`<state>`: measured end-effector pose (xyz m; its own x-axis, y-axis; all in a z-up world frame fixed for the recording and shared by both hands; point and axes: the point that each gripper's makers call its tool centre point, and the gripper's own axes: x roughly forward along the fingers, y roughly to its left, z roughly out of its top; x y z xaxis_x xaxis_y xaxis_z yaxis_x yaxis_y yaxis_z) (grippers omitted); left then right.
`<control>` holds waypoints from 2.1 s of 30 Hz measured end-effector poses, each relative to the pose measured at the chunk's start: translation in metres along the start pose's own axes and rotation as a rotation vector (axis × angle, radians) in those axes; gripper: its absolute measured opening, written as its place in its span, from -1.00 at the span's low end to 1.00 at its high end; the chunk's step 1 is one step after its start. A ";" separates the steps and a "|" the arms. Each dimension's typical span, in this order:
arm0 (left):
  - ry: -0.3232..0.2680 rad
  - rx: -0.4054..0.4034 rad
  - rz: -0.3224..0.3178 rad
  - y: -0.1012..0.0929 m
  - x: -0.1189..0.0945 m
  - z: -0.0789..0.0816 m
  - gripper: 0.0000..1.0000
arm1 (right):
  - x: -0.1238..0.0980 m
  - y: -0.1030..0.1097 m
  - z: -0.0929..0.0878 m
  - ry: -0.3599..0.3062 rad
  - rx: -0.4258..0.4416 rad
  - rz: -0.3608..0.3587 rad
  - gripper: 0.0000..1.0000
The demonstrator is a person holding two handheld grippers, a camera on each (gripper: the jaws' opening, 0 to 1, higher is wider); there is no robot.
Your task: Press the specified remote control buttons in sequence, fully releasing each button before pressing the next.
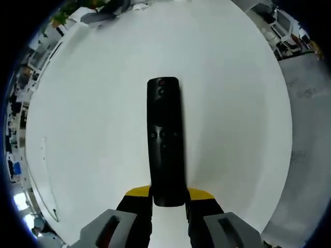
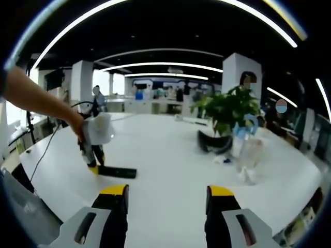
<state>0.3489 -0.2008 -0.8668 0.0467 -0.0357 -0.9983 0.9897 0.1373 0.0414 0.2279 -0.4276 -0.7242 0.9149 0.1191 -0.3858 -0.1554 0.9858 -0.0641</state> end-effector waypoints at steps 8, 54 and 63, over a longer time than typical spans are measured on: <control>0.018 0.036 0.004 -0.015 0.001 -0.001 -0.53 | 0.001 0.003 -0.002 0.011 -0.012 0.010 0.13; -0.178 -0.086 -0.007 -0.079 -0.004 -0.010 -0.53 | 0.001 0.007 -0.004 0.026 -0.020 0.031 0.04; -0.218 -0.106 -0.007 -0.089 -0.005 -0.010 -0.53 | 0.002 0.009 -0.006 0.035 -0.027 0.040 0.02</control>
<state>0.2587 -0.2032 -0.8662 0.0799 -0.2483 -0.9654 0.9707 0.2394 0.0188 0.2262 -0.4187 -0.7308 0.8941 0.1536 -0.4207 -0.2020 0.9767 -0.0727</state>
